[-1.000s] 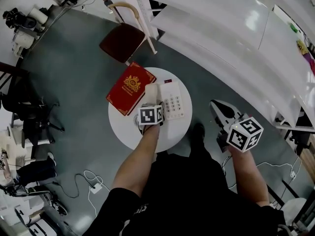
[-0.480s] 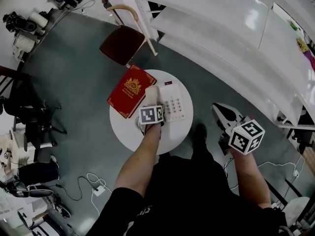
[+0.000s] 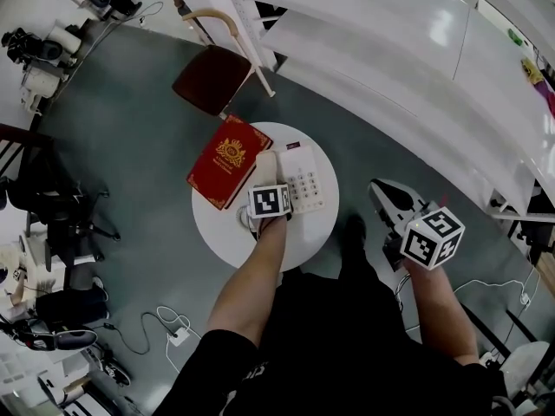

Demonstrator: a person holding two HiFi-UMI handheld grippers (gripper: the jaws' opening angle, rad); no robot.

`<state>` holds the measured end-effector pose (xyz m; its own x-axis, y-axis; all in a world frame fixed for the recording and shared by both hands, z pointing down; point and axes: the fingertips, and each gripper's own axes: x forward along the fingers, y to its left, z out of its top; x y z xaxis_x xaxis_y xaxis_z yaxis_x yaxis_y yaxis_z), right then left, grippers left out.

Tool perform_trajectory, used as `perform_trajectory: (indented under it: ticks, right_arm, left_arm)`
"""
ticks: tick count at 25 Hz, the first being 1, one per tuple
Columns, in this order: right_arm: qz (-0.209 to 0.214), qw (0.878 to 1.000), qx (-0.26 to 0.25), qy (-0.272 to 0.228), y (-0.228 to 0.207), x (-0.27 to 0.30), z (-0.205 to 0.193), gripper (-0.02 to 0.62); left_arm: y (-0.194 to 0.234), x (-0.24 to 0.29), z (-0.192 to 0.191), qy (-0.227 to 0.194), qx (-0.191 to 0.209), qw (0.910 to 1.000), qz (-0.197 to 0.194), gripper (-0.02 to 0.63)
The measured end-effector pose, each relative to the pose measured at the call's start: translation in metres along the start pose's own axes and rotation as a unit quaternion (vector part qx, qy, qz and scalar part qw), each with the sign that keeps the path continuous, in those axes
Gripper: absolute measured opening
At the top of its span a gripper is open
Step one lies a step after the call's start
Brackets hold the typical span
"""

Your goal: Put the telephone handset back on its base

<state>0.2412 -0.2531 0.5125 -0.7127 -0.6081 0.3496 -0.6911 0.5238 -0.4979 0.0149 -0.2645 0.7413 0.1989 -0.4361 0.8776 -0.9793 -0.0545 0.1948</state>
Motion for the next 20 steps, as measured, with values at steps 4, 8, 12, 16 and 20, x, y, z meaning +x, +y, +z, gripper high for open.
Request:
perform_trajectory:
  ticks: [4, 8, 12, 16, 20]
  right_arm:
    - [-0.001, 1.0, 0.001, 0.001, -0.0017, -0.0013, 0.0017, 0.006]
    - [-0.002, 1.0, 0.003, 0.0, -0.0043, -0.0024, 0.0022, 0.006]
    - [0.002, 1.0, 0.003, 0.0, -0.0017, -0.0013, 0.0033, 0.006]
    - [0.007, 1.0, 0.002, 0.002, 0.002, 0.0003, 0.0029, 0.006]
    - [0.007, 1.0, 0.003, 0.003, 0.0028, 0.0007, 0.0016, 0.006]
  left_arm:
    - [0.0001, 0.0004, 0.001, -0.005, -0.007, 0.9999, 0.005, 0.173]
    - [0.0005, 0.0009, 0.0005, -0.008, -0.014, 0.9998, -0.009, 0.173]
    - [-0.0009, -0.0008, 0.0012, -0.011, -0.01, 0.9997, -0.019, 0.175]
    - [-0.0013, -0.0017, 0.0011, -0.016, -0.013, 0.9996, -0.021, 0.175]
    - [-0.0008, -0.0018, 0.0006, -0.015, -0.01, 0.9996, -0.022, 0.173]
